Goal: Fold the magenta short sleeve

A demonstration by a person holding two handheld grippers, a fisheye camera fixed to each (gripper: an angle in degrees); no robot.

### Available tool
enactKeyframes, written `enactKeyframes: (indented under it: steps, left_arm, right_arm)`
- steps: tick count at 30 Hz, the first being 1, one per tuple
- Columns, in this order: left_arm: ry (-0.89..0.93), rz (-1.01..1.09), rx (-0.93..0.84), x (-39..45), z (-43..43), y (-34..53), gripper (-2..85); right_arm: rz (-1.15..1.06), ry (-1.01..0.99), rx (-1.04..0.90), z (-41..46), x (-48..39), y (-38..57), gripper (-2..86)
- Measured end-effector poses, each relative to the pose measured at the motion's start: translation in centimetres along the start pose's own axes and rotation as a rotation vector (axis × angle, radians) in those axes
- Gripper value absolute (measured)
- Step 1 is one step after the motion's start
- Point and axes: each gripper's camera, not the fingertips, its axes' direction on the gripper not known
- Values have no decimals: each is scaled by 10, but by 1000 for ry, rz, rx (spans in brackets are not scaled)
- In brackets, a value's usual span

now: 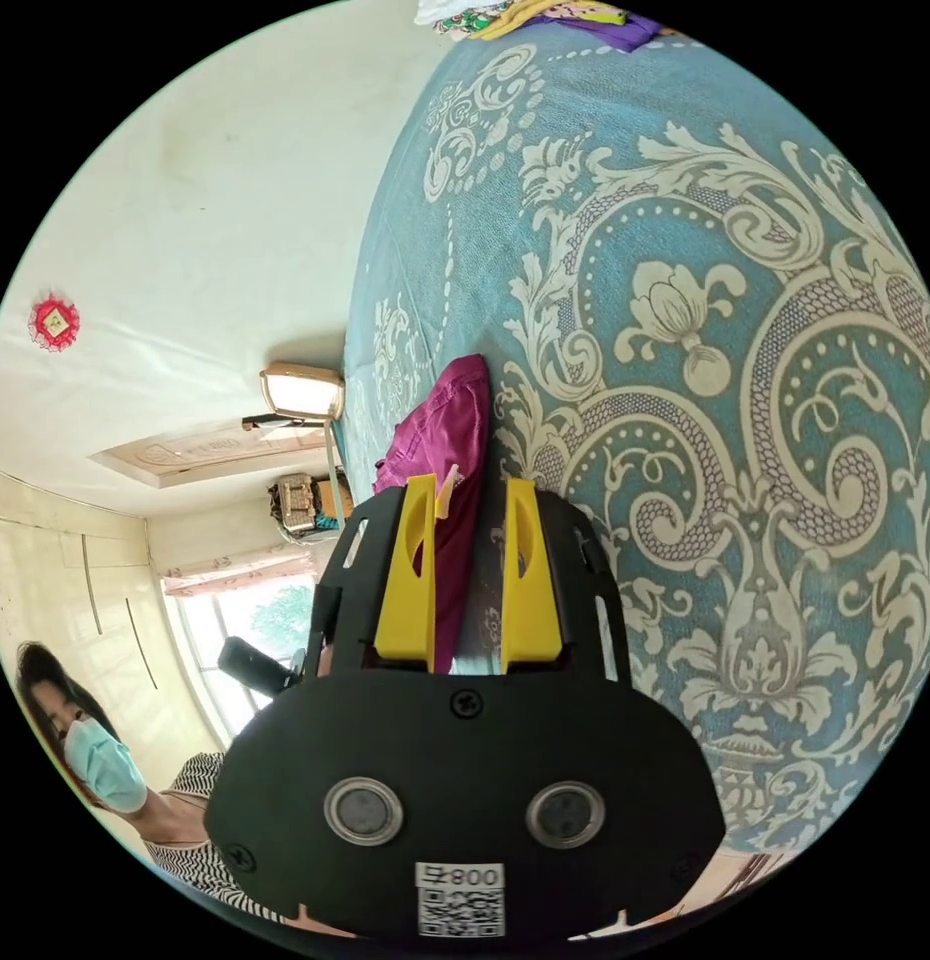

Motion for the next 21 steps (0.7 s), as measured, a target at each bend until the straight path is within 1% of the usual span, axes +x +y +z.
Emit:
enactKeyframes:
  steps: [4,10,16,21]
  left_arm:
    - [3,12,-11,-7,12,19,18]
    - [21,-4,-2,-33,24,64,19]
    - [70,-40,57,-70,20,131,20]
    - [82,-141,173,-120,-11,221,20]
  right_arm:
    - [12,-5,-14,22,-23,-19,87]
    - [6,-1,0,49,-69,-45,35]
    - [-93,-2,45,60,-150,-52,17]
    - [-236,-12,51,95,-255,-50,15]
